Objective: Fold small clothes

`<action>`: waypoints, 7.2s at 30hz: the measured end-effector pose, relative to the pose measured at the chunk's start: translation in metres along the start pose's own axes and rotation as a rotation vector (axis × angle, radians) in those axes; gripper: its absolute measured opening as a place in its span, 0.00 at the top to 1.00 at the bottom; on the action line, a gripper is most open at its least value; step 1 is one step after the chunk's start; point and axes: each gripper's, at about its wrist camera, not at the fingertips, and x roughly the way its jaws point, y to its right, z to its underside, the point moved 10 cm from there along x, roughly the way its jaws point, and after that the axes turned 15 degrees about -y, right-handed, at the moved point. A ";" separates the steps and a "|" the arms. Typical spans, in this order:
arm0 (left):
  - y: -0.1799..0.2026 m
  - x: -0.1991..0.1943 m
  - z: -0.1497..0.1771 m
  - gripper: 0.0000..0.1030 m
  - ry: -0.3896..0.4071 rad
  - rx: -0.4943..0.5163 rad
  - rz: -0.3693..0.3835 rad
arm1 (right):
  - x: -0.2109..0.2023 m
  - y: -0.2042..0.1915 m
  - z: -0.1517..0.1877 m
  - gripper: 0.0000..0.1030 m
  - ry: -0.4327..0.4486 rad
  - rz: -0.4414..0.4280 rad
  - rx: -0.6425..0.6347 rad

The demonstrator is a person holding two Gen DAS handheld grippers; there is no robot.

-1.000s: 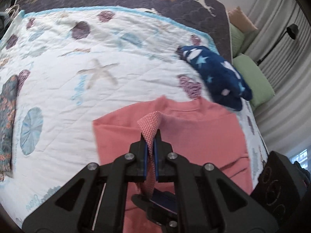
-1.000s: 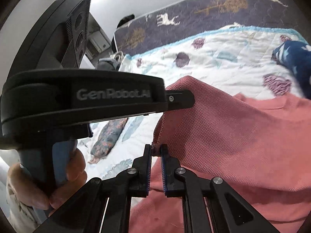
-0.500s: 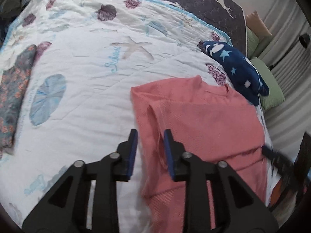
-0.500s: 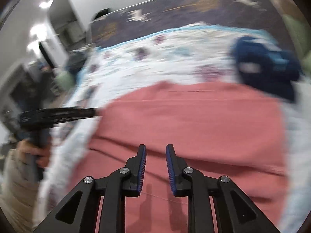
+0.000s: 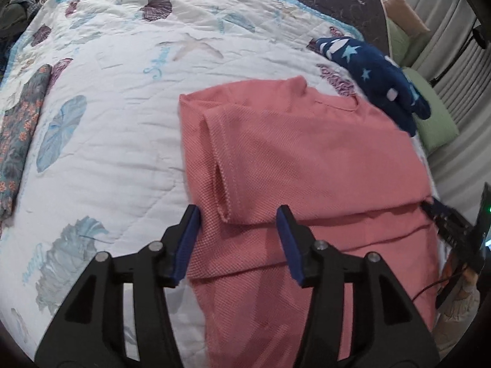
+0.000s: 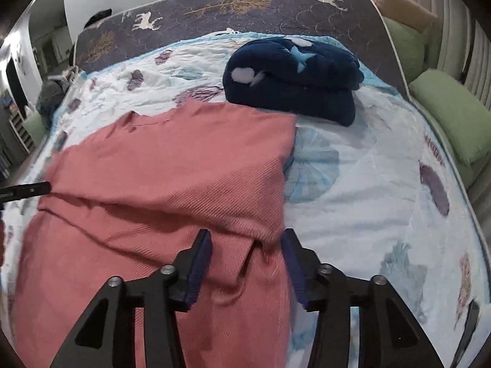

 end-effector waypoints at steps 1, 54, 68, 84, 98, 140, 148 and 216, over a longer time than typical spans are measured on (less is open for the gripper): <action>-0.003 0.002 0.002 0.48 -0.003 -0.006 -0.018 | 0.006 0.006 -0.004 0.54 0.004 0.045 0.017; -0.060 -0.025 -0.053 0.49 0.179 -0.137 0.156 | 0.012 0.071 -0.074 0.88 0.068 -0.573 0.268; -0.061 -0.010 0.011 0.97 0.095 -0.100 0.016 | 0.032 0.068 -0.015 0.97 -0.079 -0.528 0.379; 0.001 -0.049 0.196 0.37 0.078 0.051 0.094 | -0.071 0.056 0.166 0.73 -0.051 -0.503 0.234; 0.004 -0.072 0.245 0.37 0.096 0.023 0.082 | -0.224 0.035 0.229 0.29 0.286 -0.379 -0.051; 0.005 -0.125 0.344 0.87 0.176 0.065 0.070 | -0.123 0.012 0.280 0.96 0.011 -0.765 0.126; 0.002 -0.076 0.358 0.43 0.069 0.035 0.069 | -0.113 0.019 0.295 0.90 -0.039 -0.704 0.143; 0.032 -0.166 0.257 0.90 0.303 0.150 0.136 | -0.172 -0.013 0.222 0.96 0.079 -0.793 0.101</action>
